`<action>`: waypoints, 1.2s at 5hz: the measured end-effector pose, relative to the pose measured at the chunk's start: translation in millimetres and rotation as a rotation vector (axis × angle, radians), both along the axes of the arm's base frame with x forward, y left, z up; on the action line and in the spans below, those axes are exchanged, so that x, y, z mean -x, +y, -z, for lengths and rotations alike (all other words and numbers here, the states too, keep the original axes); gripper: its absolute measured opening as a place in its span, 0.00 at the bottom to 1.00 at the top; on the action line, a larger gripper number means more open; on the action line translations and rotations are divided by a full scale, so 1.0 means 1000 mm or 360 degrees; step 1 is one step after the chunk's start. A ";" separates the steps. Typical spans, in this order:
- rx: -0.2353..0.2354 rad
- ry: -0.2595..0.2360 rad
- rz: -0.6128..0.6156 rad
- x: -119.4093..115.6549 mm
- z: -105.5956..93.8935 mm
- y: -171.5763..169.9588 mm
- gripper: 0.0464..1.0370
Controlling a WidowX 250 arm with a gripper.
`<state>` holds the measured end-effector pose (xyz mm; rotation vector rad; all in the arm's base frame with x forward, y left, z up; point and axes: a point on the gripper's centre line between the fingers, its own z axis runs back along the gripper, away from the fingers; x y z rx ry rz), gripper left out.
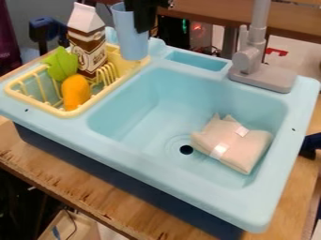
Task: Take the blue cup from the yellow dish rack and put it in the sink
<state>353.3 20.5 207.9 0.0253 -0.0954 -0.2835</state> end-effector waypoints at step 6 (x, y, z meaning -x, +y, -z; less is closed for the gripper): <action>0.0050 0.0004 -0.0065 0.014 0.063 -0.067 0.05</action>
